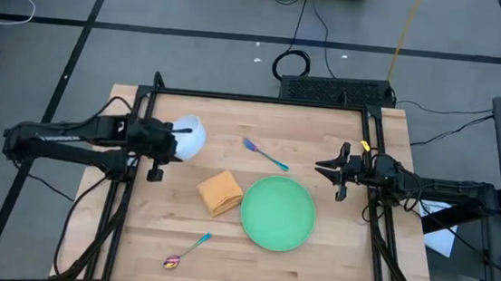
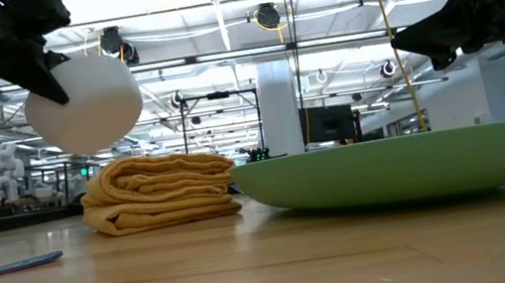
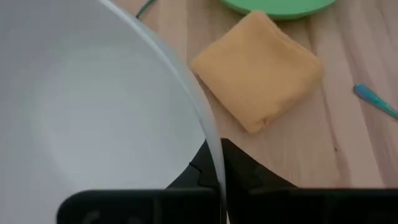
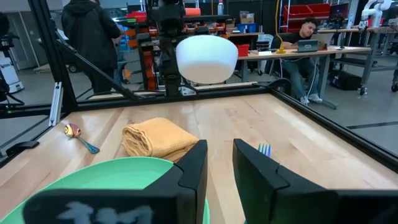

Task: Set table place
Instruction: Put the white bowl on the light green plate

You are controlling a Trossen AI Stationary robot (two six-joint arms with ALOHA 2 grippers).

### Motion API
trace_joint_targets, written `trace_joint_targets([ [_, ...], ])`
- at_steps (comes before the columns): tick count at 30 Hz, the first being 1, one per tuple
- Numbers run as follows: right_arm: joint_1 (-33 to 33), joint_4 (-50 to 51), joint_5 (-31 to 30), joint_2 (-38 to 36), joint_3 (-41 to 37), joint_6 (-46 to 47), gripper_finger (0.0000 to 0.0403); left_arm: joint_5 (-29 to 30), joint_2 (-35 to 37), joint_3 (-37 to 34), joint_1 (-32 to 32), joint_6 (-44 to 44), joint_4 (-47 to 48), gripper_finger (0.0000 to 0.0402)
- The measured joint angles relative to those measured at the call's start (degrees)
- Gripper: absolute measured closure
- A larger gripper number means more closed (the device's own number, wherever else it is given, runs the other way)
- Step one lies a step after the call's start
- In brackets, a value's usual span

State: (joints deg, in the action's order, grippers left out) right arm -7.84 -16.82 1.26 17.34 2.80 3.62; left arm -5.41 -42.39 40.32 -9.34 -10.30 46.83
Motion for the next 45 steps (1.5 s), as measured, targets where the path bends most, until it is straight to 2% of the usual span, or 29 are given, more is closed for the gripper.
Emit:
trace_joint_targets([
  [9, 0.0, 0.5, 0.0, 0.0, 0.0, 0.2, 0.0335, -1.2, 6.7, 0.0, 0.0, 0.8, -0.2, 0.0401],
  [18, 0.0, 0.6, 0.0, 0.0, 0.0, 0.2, 0.0335, -1.4, 14.4, -4.5, 0.0, 3.0, -6.0, 0.0401],
  [26, 0.0, 0.8, 0.0, 0.0, 0.0, 0.1, 0.0335, 2.6, 15.8, -4.6, 0.0, 14.1, -8.2, 0.0401],
  [31, 0.0, 0.8, 0.0, 0.0, 0.0, 0.2, 0.0335, 2.2, 15.8, -8.9, 0.0, 16.1, -19.2, 0.0401],
  [37, 0.0, 0.8, 0.0, 0.0, 0.0, 0.2, 0.0335, -2.8, 15.8, -17.7, 0.5, 10.8, -36.6, 0.0401],
  [45, 0.0, 0.8, 0.0, 0.0, 0.0, 0.2, 0.0335, -4.7, 16.3, -22.9, 2.3, 3.7, -43.8, 0.0401],
])
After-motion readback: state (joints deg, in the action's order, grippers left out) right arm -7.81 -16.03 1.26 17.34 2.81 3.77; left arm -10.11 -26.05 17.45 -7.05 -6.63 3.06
